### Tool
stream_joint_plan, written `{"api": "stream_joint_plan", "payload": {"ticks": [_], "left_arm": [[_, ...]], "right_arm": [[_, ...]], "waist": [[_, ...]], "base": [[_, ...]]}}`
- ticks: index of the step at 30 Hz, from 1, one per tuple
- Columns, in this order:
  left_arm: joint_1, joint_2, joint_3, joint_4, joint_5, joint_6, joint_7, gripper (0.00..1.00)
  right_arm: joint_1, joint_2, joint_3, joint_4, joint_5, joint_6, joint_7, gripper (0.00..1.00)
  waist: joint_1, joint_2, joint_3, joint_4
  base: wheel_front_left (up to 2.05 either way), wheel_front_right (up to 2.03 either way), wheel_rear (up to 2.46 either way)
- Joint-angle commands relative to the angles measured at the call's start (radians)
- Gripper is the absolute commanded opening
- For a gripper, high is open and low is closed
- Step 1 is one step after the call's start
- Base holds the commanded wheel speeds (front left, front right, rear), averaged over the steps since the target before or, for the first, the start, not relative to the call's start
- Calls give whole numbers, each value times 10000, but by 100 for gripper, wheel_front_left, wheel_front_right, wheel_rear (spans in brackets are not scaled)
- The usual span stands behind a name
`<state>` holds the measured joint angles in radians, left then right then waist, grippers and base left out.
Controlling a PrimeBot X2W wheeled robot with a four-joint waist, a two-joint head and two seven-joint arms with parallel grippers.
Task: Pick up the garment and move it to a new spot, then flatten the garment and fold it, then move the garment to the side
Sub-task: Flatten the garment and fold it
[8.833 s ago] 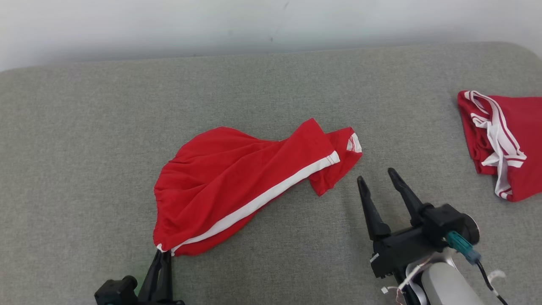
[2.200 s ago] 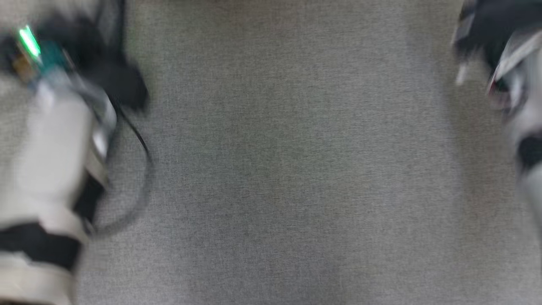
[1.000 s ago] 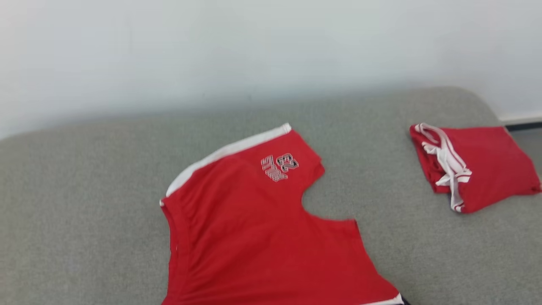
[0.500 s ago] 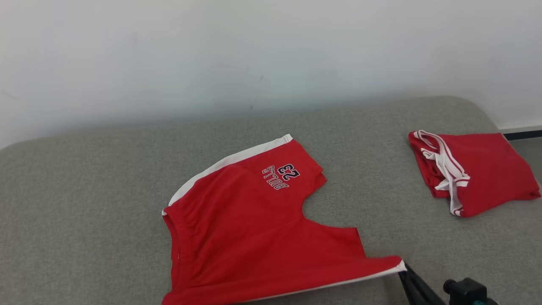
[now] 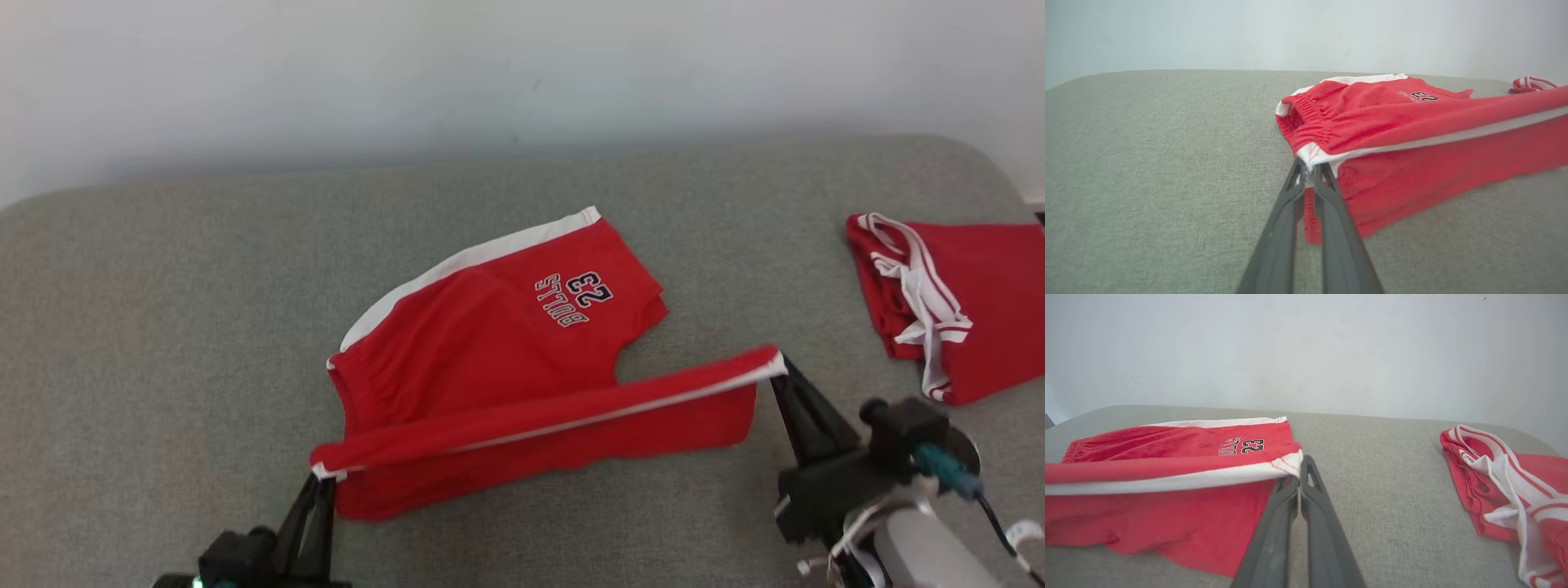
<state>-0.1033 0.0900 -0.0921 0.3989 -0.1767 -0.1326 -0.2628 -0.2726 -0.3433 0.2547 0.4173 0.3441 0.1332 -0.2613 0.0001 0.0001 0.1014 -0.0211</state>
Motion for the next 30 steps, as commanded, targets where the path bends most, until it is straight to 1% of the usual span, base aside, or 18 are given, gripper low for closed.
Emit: {"api": "stream_joint_plan", "payload": {"ticks": [1, 8, 13, 16, 19, 25, 30], "left_arm": [[-135, -12, 77, 4, 30, 41, -23, 0], [-1188, -245, 100, 157, 451, 36, -23, 0], [-1985, -348, 29, 273, 609, 89, -25, 0], [-2533, -378, -135, 349, 653, 104, -25, 0], [-3054, -388, -269, 375, 619, 224, -25, 0], [-4067, -398, -957, 367, 74, 607, -25, 0], [-4786, -397, -1307, 309, -352, 1123, -23, 0]], "right_arm": [[-228, -39, -19, 80, -81, -53, -46, 0], [-2126, 226, 385, 1005, -452, -46, -45, 0], [-3447, 268, 783, 1840, -564, -44, -45, 0], [-4290, 153, 906, 2396, -660, -44, -43, 0], [-5065, 49, 1003, 2868, -765, -44, -45, 0], [-6493, -356, 1190, 3791, -1034, -44, -43, 0], [-7478, -490, 1421, 4398, -1233, -44, -45, 0]], "waist": [[-1, -1, 454, 255], [-1, -1, 1170, 544], [-1, -1, 1609, 797], [-1, -1, 1935, 985], [-1, -1, 2270, 1198], [-1, -1, 2969, 1586], [-1, -1, 3444, 1781]], "base": [[0, 0, 0], [0, 0, 0], [0, 0, 0], [0, 0, 0], [0, 0, 0], [0, 0, 0], [0, 0, 0]]}}
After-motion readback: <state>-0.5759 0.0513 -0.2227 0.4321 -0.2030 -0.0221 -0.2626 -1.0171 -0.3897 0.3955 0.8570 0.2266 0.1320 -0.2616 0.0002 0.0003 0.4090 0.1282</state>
